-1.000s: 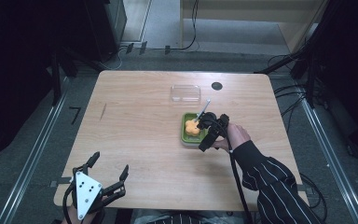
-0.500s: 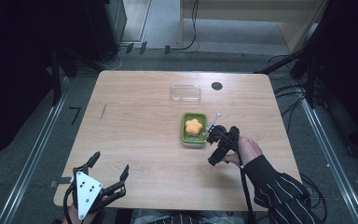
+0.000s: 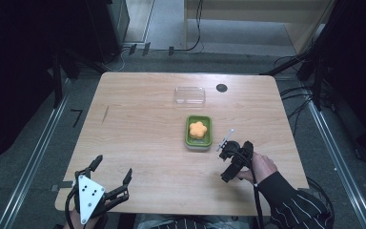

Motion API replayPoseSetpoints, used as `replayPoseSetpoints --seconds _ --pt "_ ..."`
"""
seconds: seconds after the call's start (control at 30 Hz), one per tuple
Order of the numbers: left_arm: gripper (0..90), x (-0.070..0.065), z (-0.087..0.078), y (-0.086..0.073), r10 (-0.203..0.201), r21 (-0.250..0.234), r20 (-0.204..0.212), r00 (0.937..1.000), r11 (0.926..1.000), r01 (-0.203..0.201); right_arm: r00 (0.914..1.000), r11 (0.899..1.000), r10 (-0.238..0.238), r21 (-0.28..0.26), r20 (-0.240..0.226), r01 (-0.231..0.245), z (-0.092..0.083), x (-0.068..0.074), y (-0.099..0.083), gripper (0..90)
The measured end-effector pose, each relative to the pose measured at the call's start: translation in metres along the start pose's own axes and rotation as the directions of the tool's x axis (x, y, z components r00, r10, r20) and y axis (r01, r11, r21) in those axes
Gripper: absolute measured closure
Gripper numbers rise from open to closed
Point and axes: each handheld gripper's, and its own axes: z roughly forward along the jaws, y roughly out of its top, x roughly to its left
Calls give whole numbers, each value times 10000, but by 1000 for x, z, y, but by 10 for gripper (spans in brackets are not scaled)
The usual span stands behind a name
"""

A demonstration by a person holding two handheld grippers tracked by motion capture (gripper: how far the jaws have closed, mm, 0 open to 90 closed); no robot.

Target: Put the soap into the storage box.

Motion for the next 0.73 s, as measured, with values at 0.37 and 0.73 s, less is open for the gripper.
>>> replayPoseSetpoints --seconds 0.37,0.73 --pt "130 0 0 0 -22 -3 12 10000 10000 22 9998 9998 149 -120 -147 -151 11 15 -30 26" --pt "130 -1 1 1 11 -5 -1 10000 10000 -11 9998 9999 121 -74 -155 -122 12 16 -37 27"
